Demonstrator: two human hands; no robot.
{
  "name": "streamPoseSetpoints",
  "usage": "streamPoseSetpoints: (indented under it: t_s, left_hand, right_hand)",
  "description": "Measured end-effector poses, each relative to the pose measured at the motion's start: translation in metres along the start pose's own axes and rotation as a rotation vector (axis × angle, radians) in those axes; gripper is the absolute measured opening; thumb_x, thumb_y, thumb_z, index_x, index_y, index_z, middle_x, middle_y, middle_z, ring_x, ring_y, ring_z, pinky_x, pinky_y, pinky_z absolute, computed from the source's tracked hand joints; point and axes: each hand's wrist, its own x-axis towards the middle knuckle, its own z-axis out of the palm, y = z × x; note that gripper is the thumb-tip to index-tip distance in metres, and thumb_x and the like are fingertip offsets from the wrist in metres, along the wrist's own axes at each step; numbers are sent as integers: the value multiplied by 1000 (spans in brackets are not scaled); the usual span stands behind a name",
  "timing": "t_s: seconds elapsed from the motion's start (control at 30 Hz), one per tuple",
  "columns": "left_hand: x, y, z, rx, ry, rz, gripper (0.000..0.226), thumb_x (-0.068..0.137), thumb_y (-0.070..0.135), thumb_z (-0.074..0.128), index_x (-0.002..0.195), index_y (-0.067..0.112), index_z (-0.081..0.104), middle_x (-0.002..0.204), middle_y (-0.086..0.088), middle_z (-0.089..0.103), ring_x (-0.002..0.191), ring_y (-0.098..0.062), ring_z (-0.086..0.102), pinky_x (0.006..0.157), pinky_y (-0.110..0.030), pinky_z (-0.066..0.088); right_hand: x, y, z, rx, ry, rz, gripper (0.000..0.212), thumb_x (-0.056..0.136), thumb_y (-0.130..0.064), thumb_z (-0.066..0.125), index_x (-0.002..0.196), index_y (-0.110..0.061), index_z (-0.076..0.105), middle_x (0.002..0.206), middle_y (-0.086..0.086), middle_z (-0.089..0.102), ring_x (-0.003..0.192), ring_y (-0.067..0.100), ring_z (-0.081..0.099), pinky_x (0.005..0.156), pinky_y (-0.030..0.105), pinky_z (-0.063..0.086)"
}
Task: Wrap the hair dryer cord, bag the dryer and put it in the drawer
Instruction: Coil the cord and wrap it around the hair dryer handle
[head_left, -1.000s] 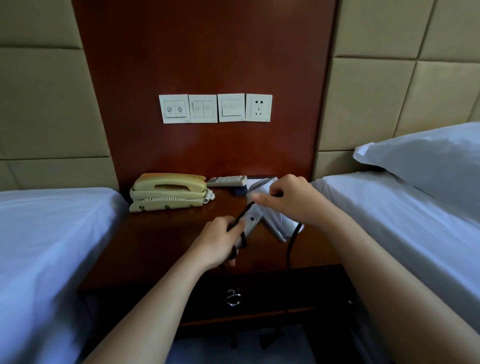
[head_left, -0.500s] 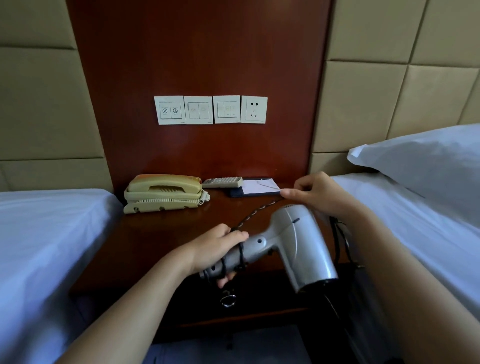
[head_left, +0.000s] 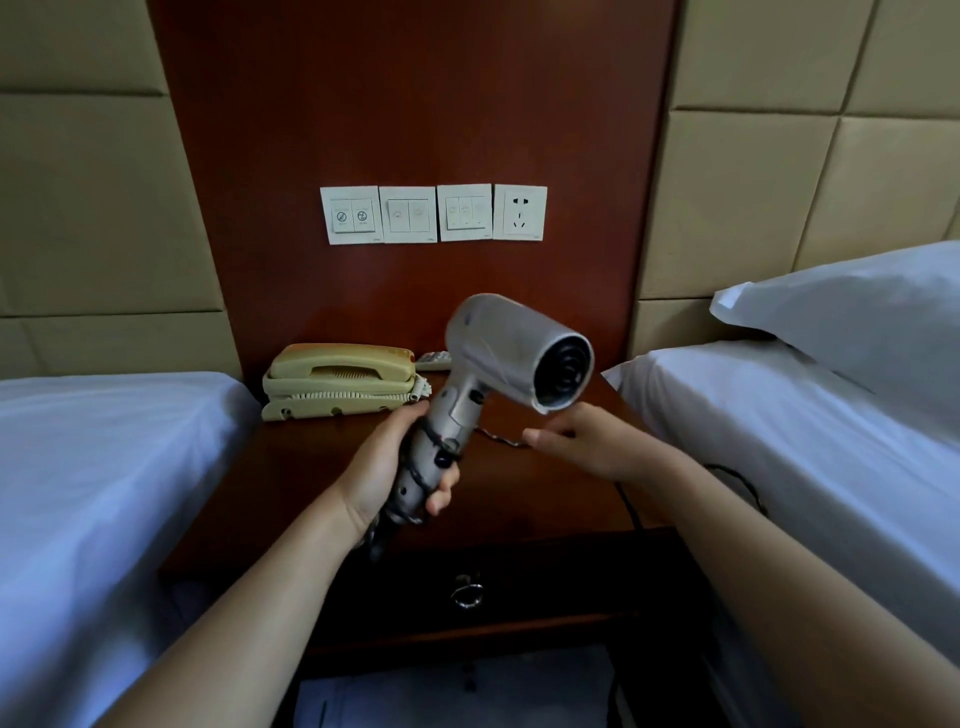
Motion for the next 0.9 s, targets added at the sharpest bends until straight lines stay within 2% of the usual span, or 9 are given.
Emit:
streamPoseSetpoints:
  t_s: [0.1,0.27,0.33,0.4,0.47,0.6,0.67,0.73,0.9]
  left_hand:
    - [3,2,-5,44,129,17,44,95,45,27,81,8,48,47,-6,48,31,-16,43,36,-18,32]
    - [8,4,-2,154,389,62,40,97,36,34,95,1,53,49,-11,52,32,-20,47,36,-20,40]
    - [12,1,-5,305,483,90,41,97,36,37,93,-1,55,51,-12,56,33,-22,51,39,-24,43]
    - [14,-2,-8,485,519,104,43,95,42,39,94,3,56,55,-12,62,41,-25,60,47,-30,50]
    - [14,-4,-8,618,509,114,45,92,48,39,91,5,54,62,-14,66,50,-30,65,56,-37,55]
    - [11,-4,1,853,448,173,39,96,40,33,75,9,42,57,-19,63,42,-28,64,40,-23,44]
    - [8,-2,5,938,399,186,40,96,44,34,75,12,45,56,-17,63,42,-27,63,41,-27,48]
    - [5,-1,6,941,297,162,39,94,48,42,82,12,53,56,-10,61,42,-26,62,46,-35,54]
    - [0,0,9,979,133,87,33,77,40,68,92,13,55,51,-2,59,41,-25,58,48,-33,47]
  right_hand:
    - [-2,-18,5,-154,-75,-30,55,92,-45,50,46,-19,34,48,-4,32,44,9,32,55,30,30]
    - [-12,-50,17,-430,-93,-158,46,92,-44,49,52,-24,41,59,-5,44,67,27,51,66,33,39]
    - [-16,-61,18,-527,-101,-234,24,93,-38,49,76,-24,59,83,0,59,90,33,57,71,34,40]
    - [-17,-66,18,-617,-82,-278,21,95,-31,46,106,-19,60,109,5,62,104,32,57,74,34,41]
    - [-16,-67,19,-686,-27,-294,25,96,-29,44,115,-19,57,117,5,60,107,31,58,75,35,43]
    - [-12,-65,15,-711,103,-317,26,96,-35,43,115,-26,58,118,-2,59,106,28,58,70,33,37]
    - [-10,-62,13,-688,159,-328,25,96,-36,41,111,-24,57,115,-3,59,104,28,58,67,32,36]
    - [-8,-58,10,-653,199,-337,22,96,-36,43,107,-24,57,113,-5,59,102,26,58,65,31,36]
    - [-7,-53,5,-520,141,-309,15,91,-34,53,98,-22,58,109,-7,58,101,22,56,68,33,42]
